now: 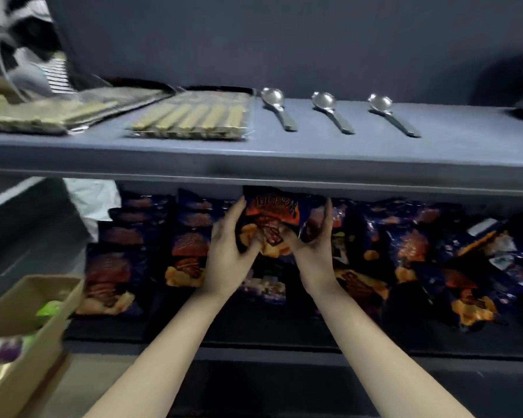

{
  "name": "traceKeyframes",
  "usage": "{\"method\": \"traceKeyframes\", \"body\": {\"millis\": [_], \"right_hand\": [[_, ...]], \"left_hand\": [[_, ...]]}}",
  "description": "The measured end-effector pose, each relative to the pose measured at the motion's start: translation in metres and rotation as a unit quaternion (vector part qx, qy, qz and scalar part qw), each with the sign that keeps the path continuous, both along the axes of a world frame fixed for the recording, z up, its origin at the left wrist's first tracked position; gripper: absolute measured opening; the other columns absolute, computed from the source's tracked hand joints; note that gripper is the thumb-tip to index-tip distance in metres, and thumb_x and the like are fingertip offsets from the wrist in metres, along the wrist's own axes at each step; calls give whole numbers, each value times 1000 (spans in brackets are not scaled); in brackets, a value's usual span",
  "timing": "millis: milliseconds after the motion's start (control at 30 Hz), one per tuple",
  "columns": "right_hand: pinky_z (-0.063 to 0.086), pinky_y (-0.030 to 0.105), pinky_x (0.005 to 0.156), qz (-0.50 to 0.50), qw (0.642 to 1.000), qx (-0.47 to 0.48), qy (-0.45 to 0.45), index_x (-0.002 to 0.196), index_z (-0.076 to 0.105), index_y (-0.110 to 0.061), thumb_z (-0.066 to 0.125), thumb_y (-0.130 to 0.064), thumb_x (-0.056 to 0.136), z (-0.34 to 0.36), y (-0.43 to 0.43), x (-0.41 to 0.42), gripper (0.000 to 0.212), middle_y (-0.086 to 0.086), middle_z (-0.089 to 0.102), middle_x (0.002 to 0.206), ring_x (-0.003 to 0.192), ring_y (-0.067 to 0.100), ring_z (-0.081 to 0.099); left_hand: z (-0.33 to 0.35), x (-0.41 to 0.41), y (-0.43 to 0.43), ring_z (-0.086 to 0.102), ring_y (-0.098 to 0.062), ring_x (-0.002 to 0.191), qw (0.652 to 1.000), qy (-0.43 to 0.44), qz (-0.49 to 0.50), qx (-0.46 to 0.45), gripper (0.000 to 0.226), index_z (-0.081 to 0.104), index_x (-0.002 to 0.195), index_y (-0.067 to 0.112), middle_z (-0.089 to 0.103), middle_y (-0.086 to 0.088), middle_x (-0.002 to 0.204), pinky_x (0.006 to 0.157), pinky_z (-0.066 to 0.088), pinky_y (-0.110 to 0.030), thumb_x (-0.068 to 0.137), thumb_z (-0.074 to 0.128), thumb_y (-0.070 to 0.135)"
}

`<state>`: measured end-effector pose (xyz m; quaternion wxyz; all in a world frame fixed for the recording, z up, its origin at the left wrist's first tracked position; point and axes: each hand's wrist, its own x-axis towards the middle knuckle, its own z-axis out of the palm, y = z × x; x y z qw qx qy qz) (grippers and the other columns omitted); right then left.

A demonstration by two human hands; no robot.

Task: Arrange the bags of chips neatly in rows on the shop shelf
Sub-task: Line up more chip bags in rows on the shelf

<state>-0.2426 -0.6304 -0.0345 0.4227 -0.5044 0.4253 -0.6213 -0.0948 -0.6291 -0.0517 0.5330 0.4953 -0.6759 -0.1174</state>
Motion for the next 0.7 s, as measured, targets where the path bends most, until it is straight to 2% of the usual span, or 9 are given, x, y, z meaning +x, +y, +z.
{"method": "traceKeyframes", "body": {"millis": [67,133,200,267,300,400,567,633,700], "right_hand": [[43,7,86,27,1000,-5,-3,149,6,-34,67,1,82,-1,-5,26,97,-28,41,119,98,-29,45],[40,0,80,32,999,-3,-7,150,7,-29,67,0,82,-4,-7,42,95,-20,41,129,102,-24,46],[35,1,91,36,999,7,1,149,8,-27,68,-4,83,-6,-5,59,92,-14,31,142,121,-10,35],[28,17,109,47,999,15,22,149,9,-26,69,-8,82,-12,-2,73,92,-9,23,151,134,-2,25],[28,21,111,55,998,17,35,149,10,-26,70,-7,81,-17,0,79,93,-9,27,150,133,-4,27],[35,3,94,82,994,13,74,146,12,-27,68,1,81,-36,5,92,90,-27,42,124,107,-28,41],[36,21,106,83,989,34,118,147,18,-27,68,0,81,-62,18,108,86,-9,48,136,125,-2,45],[35,20,106,82,986,43,138,146,20,-30,68,-2,81,-71,23,112,85,-13,47,136,125,-6,43],[35,9,100,84,983,50,153,139,24,-40,68,-5,82,-78,28,115,80,-25,46,130,118,-18,42]], "left_hand": [[1,28,4,34,-12,135,998,49,24,25,73,22,143,30,37,8,144,109,25,-19,84,66,24],[5,44,12,38,-5,130,991,102,48,77,72,26,144,27,41,7,142,105,29,-19,83,66,32],[5,65,21,51,13,104,982,116,59,135,69,33,141,24,54,15,123,87,36,-5,82,67,35],[-5,86,29,58,13,77,977,83,60,186,68,38,138,23,56,23,102,69,40,-2,80,69,37],[-12,94,33,61,7,78,973,68,65,208,69,40,137,24,58,20,103,70,43,-5,78,70,42],[-34,109,43,59,-6,103,964,44,89,245,75,44,134,23,60,10,120,86,44,-18,71,70,54],[-59,113,62,52,-5,107,966,51,85,237,63,39,136,19,53,13,113,80,38,-7,82,69,31],[-68,113,67,46,-6,116,967,33,96,235,68,33,142,15,49,8,124,90,34,-12,83,68,25],[-77,114,69,42,-15,127,970,10,109,218,72,31,143,13,45,-1,137,98,31,-16,83,69,23]]}}
